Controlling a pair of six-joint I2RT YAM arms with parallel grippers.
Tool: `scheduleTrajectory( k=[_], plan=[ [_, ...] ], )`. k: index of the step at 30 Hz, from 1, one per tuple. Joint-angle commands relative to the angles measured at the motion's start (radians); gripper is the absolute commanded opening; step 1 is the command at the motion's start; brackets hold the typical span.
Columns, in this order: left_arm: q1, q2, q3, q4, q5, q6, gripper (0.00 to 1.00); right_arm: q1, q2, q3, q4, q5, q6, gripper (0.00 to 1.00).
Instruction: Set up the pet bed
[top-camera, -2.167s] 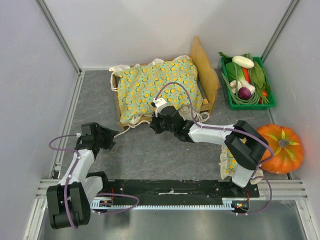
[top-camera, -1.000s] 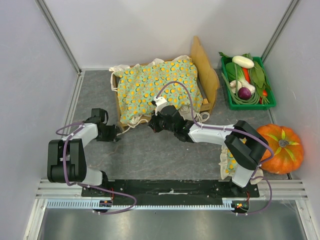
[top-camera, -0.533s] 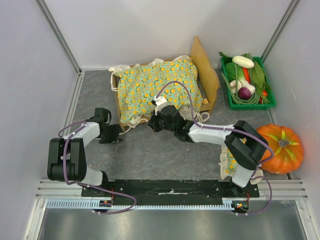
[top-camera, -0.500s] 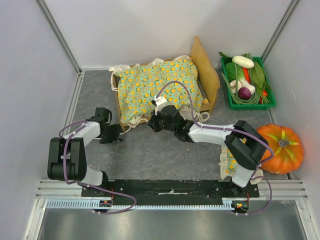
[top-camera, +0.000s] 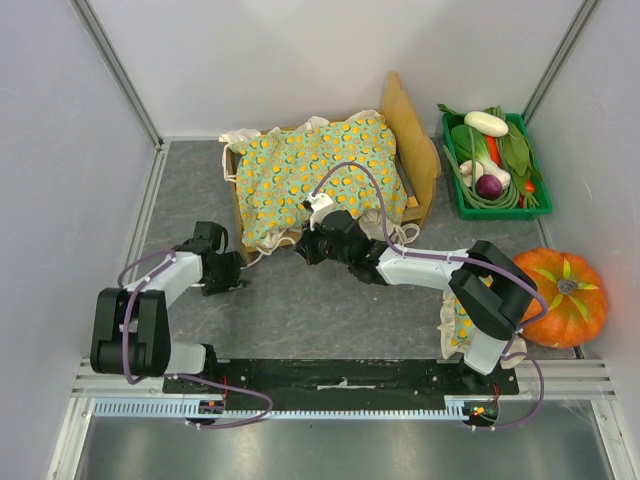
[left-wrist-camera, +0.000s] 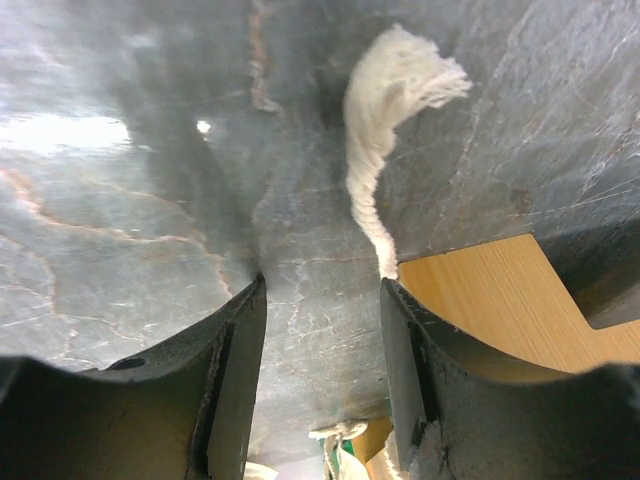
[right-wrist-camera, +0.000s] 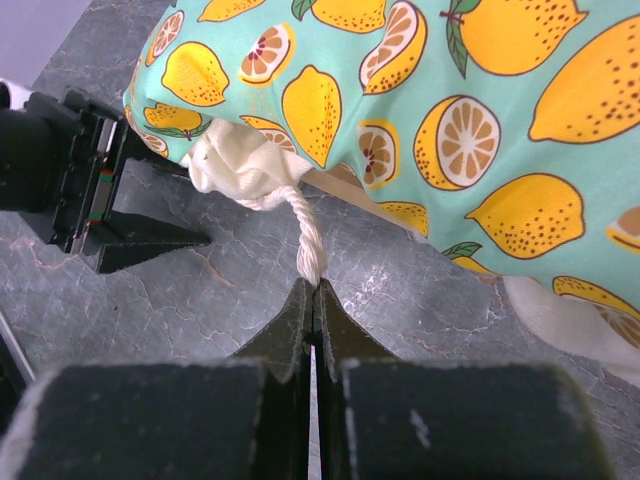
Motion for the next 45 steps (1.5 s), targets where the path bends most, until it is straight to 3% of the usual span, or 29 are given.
scheduleTrajectory(
  k=[1, 17, 27, 39, 45],
  plan=[
    [-0.004, -0.102, -0.068, -0.004, -0.108, -0.092, 0.57, 0.002, -0.001, 0.022, 0.034, -0.008, 0.005, 0.0],
    [0.001, -0.048, -0.008, 0.074, -0.12, -0.112, 0.59, 0.002, -0.001, 0.024, 0.027, -0.011, 0.008, 0.0],
    [0.001, 0.084, 0.125, -0.134, -0.136, -0.05, 0.47, 0.003, -0.001, 0.028, 0.025, -0.011, 0.01, 0.0],
    [-0.001, 0.184, 0.151, -0.243, -0.125, -0.014, 0.43, 0.003, 0.005, 0.03, 0.036, -0.023, 0.016, 0.0],
    [-0.001, 0.219, 0.151, -0.234, -0.108, -0.014, 0.18, 0.005, 0.006, 0.03, 0.036, -0.028, 0.016, 0.0]
  ],
)
